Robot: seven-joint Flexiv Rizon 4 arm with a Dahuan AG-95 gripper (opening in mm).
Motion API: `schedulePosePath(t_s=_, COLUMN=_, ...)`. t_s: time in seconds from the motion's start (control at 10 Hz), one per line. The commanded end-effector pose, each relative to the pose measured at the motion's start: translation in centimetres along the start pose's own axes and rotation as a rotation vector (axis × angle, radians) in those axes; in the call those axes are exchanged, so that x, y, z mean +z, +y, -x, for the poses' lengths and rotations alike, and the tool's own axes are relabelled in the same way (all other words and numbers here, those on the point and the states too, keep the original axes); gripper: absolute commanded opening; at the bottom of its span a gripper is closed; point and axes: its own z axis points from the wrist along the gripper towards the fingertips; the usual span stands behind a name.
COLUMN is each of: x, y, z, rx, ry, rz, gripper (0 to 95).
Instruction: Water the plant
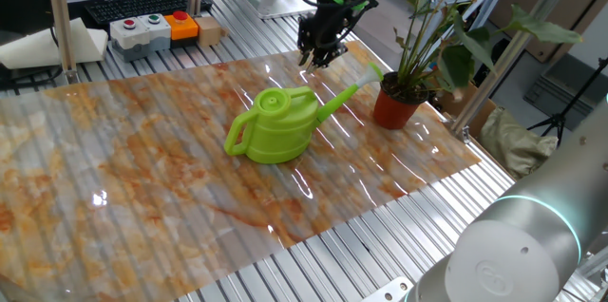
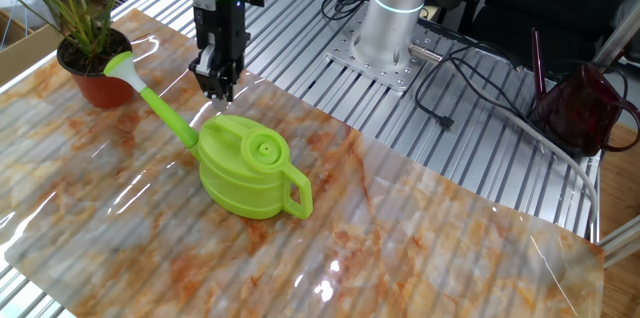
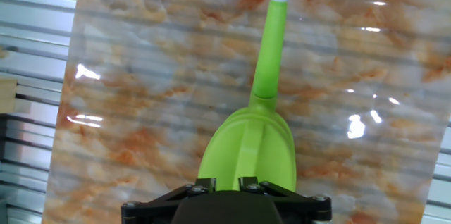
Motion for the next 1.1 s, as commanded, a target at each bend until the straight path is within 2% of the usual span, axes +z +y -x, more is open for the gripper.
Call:
schedulePosePath(t_s=0.1, x=0.22, y=0.2, z=0.04, rx=0.007, ry=0.006, rz=0.004, gripper=19.0)
schedulePosePath(t_s=0.6, x=0.83, y=0.35, z=0.31, rx=0.015, ry=0.009, rz=0.024, gripper=19.0)
schedulePosePath(t_s=0.8, x=0.96, y=0.39, z=0.23, rx=0.025, ry=0.021, rz=0.038, gripper=19.0)
schedulePosePath(t_s=0.9, x=1.06, y=0.42, z=0.16, rx=0.046, ry=0.03, rz=0.062, gripper=19.0)
schedulePosePath(t_s=1.0, x=1.12, y=0.45, z=0.14, rx=0.084, ry=0.035, rz=0.126, gripper=19.0)
schedulePosePath(t_s=1.1, x=1.13, y=0.46, z=0.13, rx=0.076, ry=0.033, rz=0.123, gripper=19.0)
